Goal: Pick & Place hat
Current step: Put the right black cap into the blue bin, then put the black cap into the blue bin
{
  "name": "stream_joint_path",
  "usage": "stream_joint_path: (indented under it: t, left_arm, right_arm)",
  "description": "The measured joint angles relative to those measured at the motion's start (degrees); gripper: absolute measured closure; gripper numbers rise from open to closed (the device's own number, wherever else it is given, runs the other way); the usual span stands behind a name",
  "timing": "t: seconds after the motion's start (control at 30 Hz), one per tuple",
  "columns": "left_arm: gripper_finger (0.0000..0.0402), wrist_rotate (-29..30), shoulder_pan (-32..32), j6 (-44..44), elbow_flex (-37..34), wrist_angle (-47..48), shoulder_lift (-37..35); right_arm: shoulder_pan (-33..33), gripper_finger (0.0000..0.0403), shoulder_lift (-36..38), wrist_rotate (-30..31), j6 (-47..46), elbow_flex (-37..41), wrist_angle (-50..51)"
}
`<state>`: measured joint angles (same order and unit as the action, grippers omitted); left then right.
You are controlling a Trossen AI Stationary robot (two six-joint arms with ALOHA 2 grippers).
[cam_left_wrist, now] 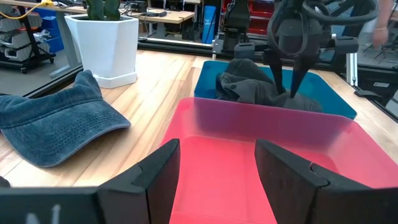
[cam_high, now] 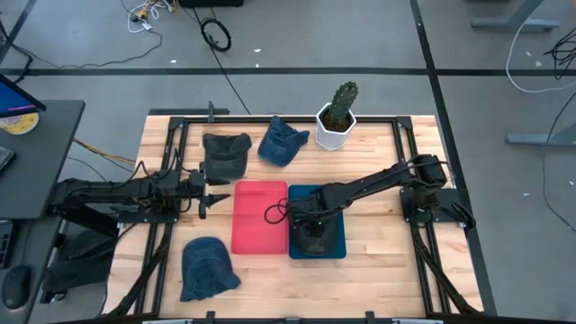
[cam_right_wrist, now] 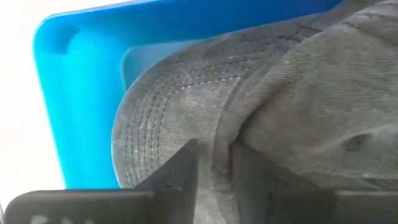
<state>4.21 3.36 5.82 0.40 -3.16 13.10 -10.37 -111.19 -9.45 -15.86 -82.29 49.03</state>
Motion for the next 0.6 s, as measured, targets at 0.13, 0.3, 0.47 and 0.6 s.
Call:
stream_joint_path:
  t: [0.13,0.3,0.47,0.6]
  left_arm:
    - [0.0188,0.0,0.0,0.0,0.0,0.0,0.0]
    - [0.0188,0.0,0.0,0.0,0.0,0.0,0.0]
    - [0.0188,0.0,0.0,0.0,0.0,0.0,0.0]
    - [0.0188,0.0,0.0,0.0,0.0,0.0,0.0]
  right_arm:
    - [0.2,0.0274,2.8,0.4,0.0,0.1,0.1]
    - [1.0,0.0254,8.0,0.4,1.3,0.1,-0.3]
    - [1.2,0.0249,13.0,0.2,-0.3,0.0,-1.2]
    - [1.2,0.0251,15.5,1.2,-0.9,0.0,-1.5]
